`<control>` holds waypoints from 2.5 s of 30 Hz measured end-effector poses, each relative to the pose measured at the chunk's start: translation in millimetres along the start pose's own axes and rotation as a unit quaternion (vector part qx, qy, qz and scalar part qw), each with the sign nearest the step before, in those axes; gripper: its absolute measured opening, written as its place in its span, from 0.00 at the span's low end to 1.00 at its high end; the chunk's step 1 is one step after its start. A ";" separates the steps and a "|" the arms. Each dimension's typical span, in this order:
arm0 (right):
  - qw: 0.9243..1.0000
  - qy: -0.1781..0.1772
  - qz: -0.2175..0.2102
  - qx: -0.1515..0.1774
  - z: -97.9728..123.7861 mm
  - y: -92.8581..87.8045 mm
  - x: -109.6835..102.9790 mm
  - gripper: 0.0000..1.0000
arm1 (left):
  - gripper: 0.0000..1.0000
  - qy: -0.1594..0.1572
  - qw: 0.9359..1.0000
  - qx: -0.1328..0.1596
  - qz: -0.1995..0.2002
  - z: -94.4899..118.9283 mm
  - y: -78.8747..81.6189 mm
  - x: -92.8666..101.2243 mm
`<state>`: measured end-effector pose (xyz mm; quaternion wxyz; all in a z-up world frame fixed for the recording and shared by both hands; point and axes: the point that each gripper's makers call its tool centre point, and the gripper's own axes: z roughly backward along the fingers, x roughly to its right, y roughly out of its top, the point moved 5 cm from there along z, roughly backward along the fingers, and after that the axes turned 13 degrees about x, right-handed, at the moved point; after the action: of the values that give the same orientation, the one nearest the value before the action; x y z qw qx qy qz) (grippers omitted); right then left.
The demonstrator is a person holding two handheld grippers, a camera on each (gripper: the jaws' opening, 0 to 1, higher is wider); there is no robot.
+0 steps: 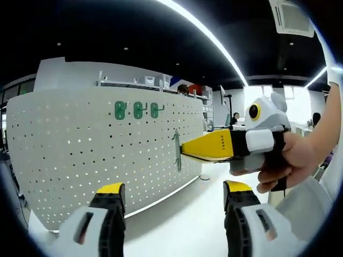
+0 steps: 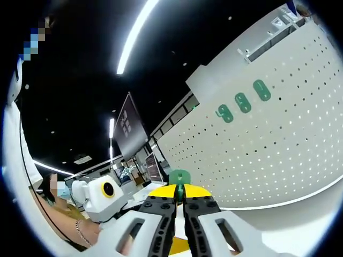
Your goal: Insert the hook assembly into the mounting plate slot until the hook locks in place.
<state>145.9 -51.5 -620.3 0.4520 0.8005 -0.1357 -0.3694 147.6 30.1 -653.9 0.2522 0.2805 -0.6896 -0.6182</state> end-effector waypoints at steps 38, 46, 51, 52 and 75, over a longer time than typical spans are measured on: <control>0.979 -0.082 0.189 0.000 -3.7 50.4 49.9 0.01 | 0.79 0.016 1.000 -0.024 0.007 18.3 -8.2 -13.9; 0.977 -0.094 0.192 0.009 -3.2 71.5 69.6 0.01 | 0.79 0.017 0.999 -0.033 0.011 35.3 -14.5 -17.7; 0.974 -0.098 0.204 0.016 -4.5 88.5 80.6 0.01 | 0.78 0.017 0.999 -0.043 0.014 45.3 -18.1 -21.2; 0.973 -0.101 0.204 0.018 -5.4 91.9 84.0 0.01 | 0.78 0.016 0.999 -0.044 0.014 45.9 -18.5 -21.0; 0.962 -0.122 0.239 0.044 -20.4 137.7 115.2 0.01 | 0.74 -0.002 0.997 -0.077 0.010 73.5 -31.8 -24.5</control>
<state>256.0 -178.7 -554.4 0.4714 0.7131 -0.3931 -0.3389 116.5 97.0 -693.5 0.2780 0.2519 -0.6432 -0.6675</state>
